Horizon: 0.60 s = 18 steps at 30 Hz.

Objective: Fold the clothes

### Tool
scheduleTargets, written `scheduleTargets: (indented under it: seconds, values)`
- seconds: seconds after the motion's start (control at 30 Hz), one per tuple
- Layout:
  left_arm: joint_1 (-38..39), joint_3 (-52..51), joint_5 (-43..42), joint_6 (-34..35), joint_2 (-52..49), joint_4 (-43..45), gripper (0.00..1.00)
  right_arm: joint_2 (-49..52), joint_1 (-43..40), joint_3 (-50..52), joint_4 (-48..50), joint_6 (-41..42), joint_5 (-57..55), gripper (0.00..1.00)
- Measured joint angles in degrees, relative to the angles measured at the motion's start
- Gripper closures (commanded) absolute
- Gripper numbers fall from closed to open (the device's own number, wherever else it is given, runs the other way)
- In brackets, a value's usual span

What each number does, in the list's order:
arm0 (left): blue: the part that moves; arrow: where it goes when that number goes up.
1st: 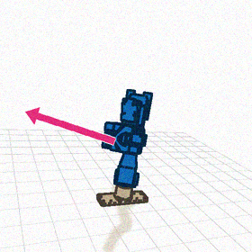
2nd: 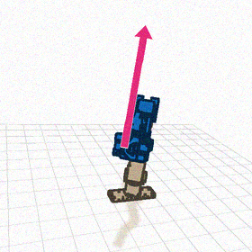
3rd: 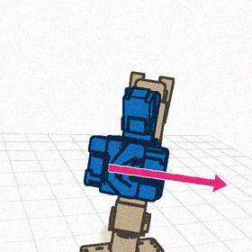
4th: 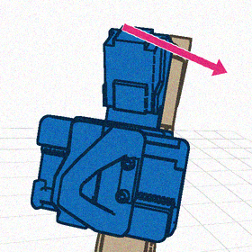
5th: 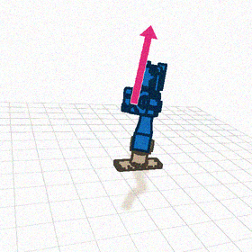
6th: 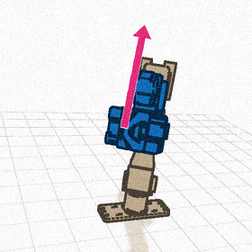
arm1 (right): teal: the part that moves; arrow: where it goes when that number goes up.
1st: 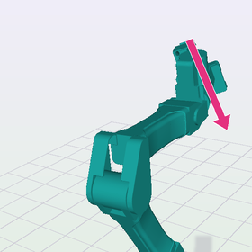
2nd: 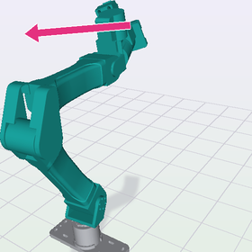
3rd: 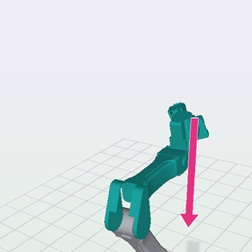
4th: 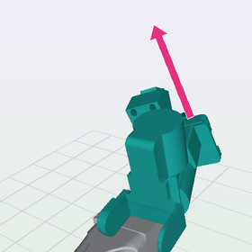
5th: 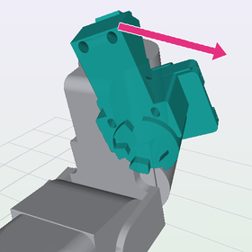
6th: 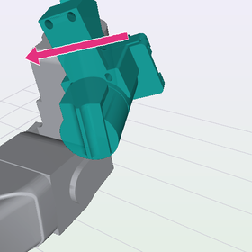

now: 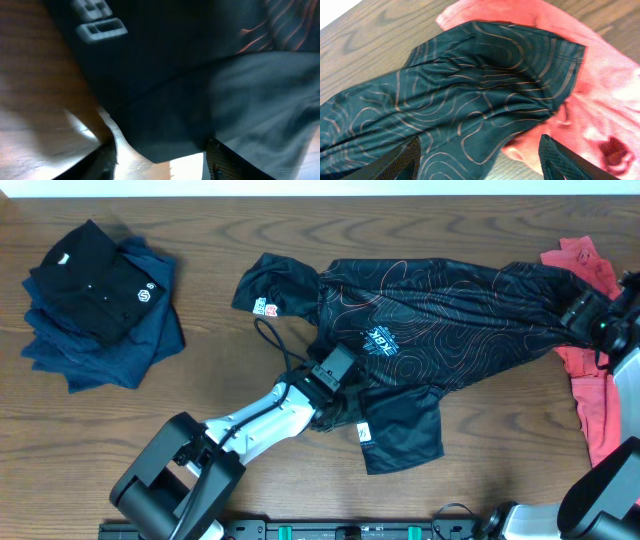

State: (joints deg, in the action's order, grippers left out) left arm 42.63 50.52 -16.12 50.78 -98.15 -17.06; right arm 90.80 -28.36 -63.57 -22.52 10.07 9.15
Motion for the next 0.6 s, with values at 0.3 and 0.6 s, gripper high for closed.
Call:
scheduleTargets:
  seconds: [0.3, 0.6]
  values:
    - [-0.3, 0.0, 0.0, 1.0, -2.7, 4.5, 0.94, 0.0, 2.3, 0.0, -2.1, 0.0, -0.4, 0.34]
    - [-15.3, -0.1, 3.7, -7.1, 1.7, -9.3, 0.94, 0.0, 3.7, 0.0, -5.3, 0.0, -2.2, 0.37]
